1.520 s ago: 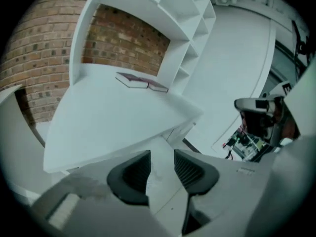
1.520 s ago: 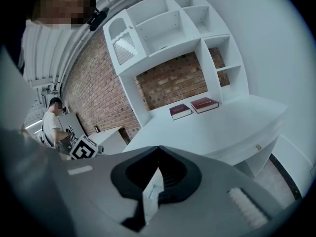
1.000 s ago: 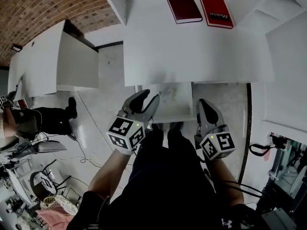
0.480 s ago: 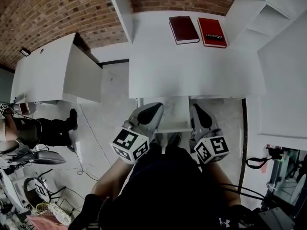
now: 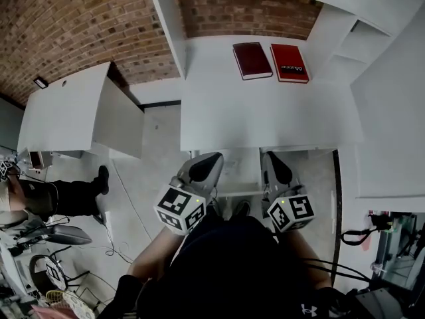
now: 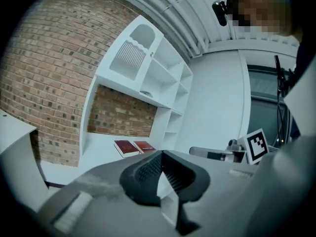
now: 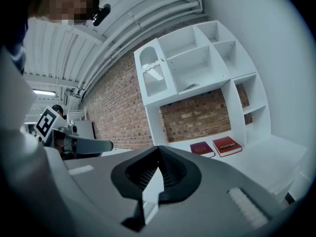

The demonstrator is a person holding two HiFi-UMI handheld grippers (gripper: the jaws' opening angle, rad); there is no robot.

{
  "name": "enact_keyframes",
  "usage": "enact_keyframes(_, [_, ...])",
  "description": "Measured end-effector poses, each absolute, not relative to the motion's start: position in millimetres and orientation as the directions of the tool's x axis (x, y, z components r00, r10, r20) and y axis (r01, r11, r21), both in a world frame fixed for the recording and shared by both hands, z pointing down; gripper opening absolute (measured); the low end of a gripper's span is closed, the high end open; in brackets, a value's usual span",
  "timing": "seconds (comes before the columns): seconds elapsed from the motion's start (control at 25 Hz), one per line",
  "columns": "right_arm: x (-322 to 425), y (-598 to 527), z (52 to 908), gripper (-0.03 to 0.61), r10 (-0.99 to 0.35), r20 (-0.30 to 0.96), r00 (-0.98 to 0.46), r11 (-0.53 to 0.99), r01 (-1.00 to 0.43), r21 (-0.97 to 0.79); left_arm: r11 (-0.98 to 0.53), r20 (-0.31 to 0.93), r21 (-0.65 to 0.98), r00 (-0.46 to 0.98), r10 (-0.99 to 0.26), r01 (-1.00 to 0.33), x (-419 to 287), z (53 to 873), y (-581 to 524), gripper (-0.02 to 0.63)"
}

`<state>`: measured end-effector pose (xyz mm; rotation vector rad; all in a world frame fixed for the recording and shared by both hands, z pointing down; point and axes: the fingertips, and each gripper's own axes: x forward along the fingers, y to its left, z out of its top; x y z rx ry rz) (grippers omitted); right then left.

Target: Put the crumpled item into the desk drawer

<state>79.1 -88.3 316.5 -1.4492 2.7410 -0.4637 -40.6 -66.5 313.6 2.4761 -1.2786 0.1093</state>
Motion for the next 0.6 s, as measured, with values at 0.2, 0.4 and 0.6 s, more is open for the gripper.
enact_keyframes(0.2, [75, -88, 304, 0.002, -0.807, 0.113, -0.579, 0.549, -0.808, -0.216, -0.527, 0.218, 0.244, 0.576, -0.788, -0.814, -41, 311, -67, 0.003])
enact_keyframes(0.4, [68, -89, 299, 0.002, -0.799, 0.108, -0.591, 0.565, -0.801, -0.198, -0.496, 0.207, 0.231, 0.54, -0.816, -0.837, -54, 310, -69, 0.003])
enact_keyframes(0.6, [65, -89, 298, 0.002, -0.79, 0.111, -0.602, 0.579, -0.794, -0.186, -0.435, 0.213, 0.25, 0.487, -0.847, -0.865, -75, 314, -73, 0.003])
